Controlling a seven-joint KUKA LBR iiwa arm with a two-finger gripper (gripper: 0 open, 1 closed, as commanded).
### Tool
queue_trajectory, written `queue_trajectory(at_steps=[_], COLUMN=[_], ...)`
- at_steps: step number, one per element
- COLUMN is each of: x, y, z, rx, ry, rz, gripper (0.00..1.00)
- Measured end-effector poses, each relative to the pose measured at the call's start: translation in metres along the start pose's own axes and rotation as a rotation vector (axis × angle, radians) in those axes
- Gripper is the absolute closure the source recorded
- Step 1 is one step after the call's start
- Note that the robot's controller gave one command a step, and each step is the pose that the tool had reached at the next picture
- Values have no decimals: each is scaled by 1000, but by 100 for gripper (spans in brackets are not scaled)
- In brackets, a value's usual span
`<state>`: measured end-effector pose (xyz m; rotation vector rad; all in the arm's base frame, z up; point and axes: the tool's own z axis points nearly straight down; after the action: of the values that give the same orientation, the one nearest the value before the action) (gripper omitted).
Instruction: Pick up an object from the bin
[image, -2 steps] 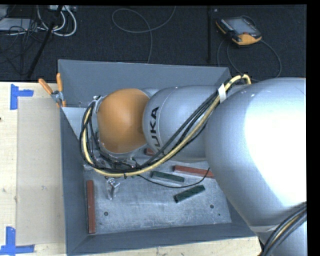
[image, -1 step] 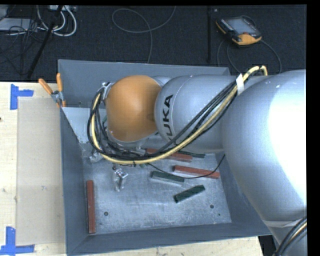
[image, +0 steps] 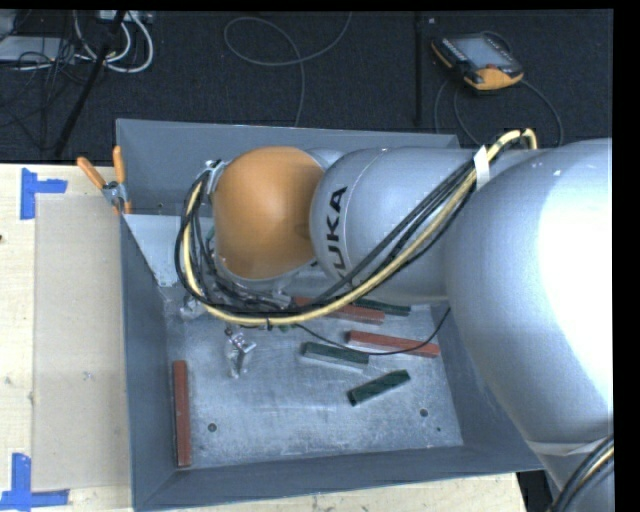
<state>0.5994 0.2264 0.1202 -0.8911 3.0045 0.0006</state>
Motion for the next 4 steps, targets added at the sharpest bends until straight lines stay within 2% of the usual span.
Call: queue_trajectory(at_steps=[1, 2, 3, 4], x=[6, 1, 8, 10], y=[13, 10, 19, 28], z=[26, 40, 38, 45], rx=[-3, -4, 0, -7], ry=[6, 5, -1, 5], rz=[-284, -461, -610, -772], gripper=[0, 0, 0, 0])
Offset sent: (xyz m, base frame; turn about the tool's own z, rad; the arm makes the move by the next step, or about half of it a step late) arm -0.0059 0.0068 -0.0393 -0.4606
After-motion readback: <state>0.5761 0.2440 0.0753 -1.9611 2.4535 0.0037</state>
